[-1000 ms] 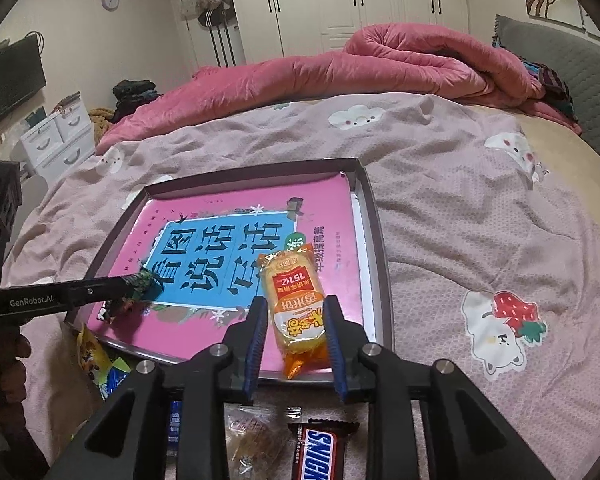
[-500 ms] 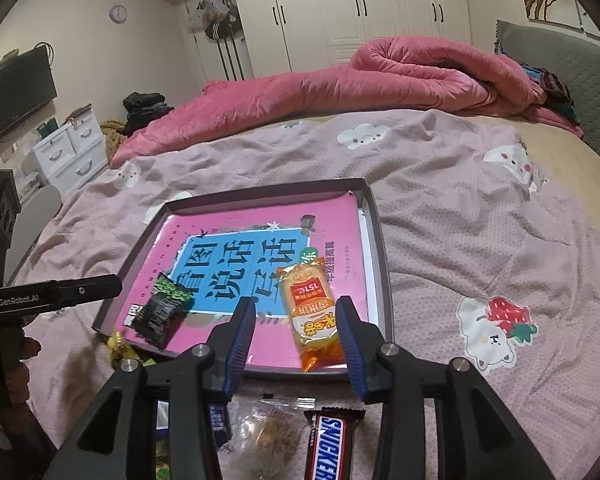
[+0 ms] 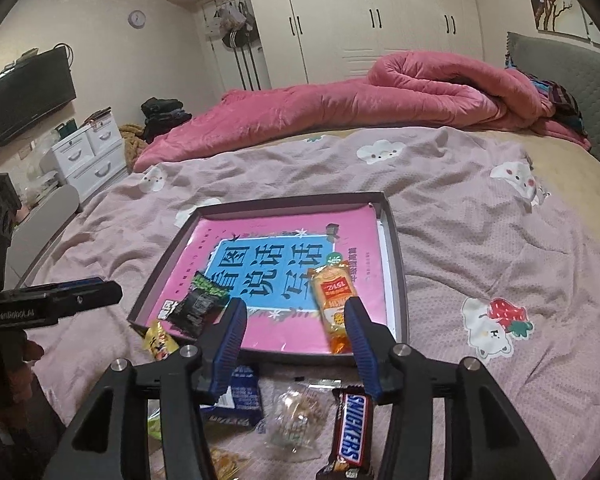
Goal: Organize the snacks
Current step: 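Release the bread stick pack in the tray while the left tool releases the green bag, then withdraw both open tools from the tray back to the snack pile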
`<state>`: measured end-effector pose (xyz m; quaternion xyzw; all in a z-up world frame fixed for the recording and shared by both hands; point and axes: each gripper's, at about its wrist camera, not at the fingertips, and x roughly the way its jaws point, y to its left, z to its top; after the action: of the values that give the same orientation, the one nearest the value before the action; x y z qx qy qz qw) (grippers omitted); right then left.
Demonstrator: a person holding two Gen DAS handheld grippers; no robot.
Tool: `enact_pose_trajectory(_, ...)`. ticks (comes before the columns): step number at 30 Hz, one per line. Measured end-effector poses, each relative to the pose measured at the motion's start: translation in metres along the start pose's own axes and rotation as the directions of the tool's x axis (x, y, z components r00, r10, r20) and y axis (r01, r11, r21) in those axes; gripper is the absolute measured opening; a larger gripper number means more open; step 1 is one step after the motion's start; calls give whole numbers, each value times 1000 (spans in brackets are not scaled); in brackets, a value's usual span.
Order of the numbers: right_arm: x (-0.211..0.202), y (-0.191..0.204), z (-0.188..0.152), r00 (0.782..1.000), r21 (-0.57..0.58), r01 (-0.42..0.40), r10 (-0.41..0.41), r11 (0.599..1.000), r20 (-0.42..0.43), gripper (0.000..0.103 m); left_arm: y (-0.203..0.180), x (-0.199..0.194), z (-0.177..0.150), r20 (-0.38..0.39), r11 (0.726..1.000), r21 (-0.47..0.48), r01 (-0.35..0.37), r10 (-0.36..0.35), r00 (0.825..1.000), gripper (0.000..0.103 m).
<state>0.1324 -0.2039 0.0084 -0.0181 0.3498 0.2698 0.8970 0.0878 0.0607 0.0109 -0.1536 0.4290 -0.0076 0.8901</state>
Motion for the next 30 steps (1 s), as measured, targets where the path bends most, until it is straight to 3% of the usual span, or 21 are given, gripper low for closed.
enact_pose_trajectory(12,-9,8,-14,1000,-11,-2,2,1000,-24,57,-8,-7,-17,-12,998,47,-43,44,999,75)
enact_pose_trajectory(30,-6,16,-40,993,-14,1,-3,1000,-119,57,-3,-3,-51,-112,996,76,-44,52,992,75)
